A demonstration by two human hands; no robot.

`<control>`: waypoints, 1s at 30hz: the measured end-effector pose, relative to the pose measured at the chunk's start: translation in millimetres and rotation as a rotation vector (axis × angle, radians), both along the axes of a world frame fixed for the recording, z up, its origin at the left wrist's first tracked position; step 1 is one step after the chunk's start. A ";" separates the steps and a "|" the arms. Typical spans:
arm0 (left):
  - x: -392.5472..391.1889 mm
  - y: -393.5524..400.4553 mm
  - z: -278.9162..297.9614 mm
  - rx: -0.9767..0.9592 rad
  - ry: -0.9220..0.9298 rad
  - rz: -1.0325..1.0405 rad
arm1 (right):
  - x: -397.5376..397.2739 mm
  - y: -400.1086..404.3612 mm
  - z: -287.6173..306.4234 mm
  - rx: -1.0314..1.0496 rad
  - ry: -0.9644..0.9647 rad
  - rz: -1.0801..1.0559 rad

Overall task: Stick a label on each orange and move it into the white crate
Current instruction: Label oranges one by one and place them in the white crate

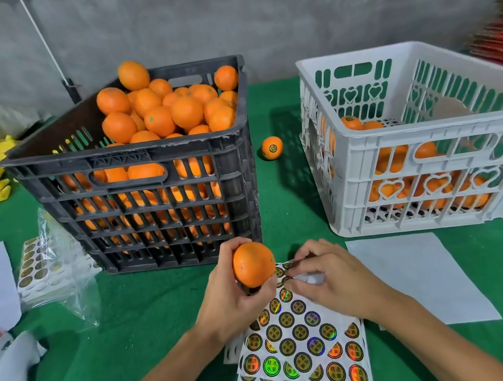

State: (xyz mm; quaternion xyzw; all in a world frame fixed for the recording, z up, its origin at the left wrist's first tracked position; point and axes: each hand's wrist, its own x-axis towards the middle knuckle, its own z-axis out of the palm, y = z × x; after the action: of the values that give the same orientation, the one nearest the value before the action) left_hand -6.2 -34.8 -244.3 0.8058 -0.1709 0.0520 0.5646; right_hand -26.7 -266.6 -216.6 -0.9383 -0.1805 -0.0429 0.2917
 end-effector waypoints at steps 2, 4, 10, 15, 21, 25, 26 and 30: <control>1.5 -0.3 0.7 0.014 0.001 -0.006 | -0.5 -1.6 1.9 0.026 0.040 -0.035; 3.9 -0.3 2.1 0.011 0.015 -0.008 | -2.5 -1.7 3.5 0.001 0.034 -0.081; 4.3 -2.5 -1.1 -0.019 0.054 -0.022 | -9.5 11.2 9.5 -0.263 0.035 -0.167; 2.4 -5.0 -2.2 0.018 0.054 -0.042 | -9.5 13.7 10.4 -0.346 -0.001 -0.149; 0.3 -3.3 -3.3 0.055 0.059 -0.141 | -2.6 7.2 9.7 -0.416 -0.044 -0.038; 0.7 -2.3 -3.3 0.070 0.049 -0.151 | -1.5 2.7 8.4 -0.394 -0.039 0.039; 0.5 -2.0 -2.7 0.068 0.049 -0.149 | -1.1 2.7 8.3 -0.399 -0.047 0.059; 0.2 -2.1 -1.0 0.051 0.060 -0.140 | -1.2 4.3 9.3 -0.436 -0.123 0.127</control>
State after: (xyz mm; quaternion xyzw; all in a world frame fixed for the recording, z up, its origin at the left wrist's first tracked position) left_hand -6.0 -37.0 -245.3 0.8071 -0.2112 -0.0161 0.5511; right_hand -28.0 -262.2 -207.4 -0.9615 -0.2615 -0.0414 0.0730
